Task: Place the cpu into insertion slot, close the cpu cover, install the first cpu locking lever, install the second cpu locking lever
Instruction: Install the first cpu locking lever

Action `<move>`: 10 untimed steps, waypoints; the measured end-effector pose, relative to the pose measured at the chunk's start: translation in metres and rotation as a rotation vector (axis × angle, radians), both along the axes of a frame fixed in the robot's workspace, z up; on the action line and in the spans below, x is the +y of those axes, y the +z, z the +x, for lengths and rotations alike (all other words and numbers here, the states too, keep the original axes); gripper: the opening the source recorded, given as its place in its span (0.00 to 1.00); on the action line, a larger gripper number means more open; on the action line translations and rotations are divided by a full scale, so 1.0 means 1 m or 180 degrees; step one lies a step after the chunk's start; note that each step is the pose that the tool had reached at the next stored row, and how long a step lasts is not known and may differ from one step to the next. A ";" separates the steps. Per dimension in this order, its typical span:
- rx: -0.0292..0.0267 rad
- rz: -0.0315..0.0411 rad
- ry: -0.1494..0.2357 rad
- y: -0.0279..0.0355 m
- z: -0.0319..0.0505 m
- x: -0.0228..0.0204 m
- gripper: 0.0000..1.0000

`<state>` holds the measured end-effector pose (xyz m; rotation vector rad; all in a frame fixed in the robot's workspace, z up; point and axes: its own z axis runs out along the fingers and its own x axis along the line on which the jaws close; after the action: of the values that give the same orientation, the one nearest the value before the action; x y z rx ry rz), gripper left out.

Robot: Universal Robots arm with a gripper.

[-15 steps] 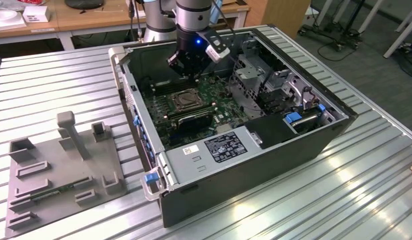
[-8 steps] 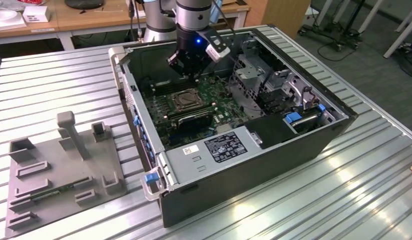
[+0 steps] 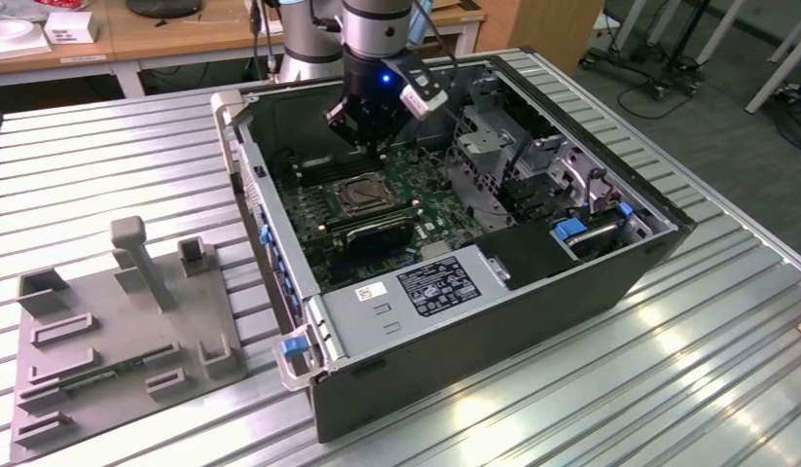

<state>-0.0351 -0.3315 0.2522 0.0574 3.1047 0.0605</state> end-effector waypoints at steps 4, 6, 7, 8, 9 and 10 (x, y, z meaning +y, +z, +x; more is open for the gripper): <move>0.0000 0.0000 0.0000 0.0009 0.0000 0.0000 0.10; 0.0000 0.0000 0.0000 0.0013 0.0000 0.0000 0.10; 0.0000 0.0000 0.0000 0.0015 0.0000 0.0000 0.10; 0.0000 0.0000 0.0000 0.0018 0.0000 0.0000 0.10; 0.0000 0.0000 0.0000 0.0020 0.0000 0.0000 0.10; 0.0000 0.0000 0.0000 0.0022 0.0000 0.0000 0.10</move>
<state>-0.0351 -0.3315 0.2544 0.0573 3.1047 0.0606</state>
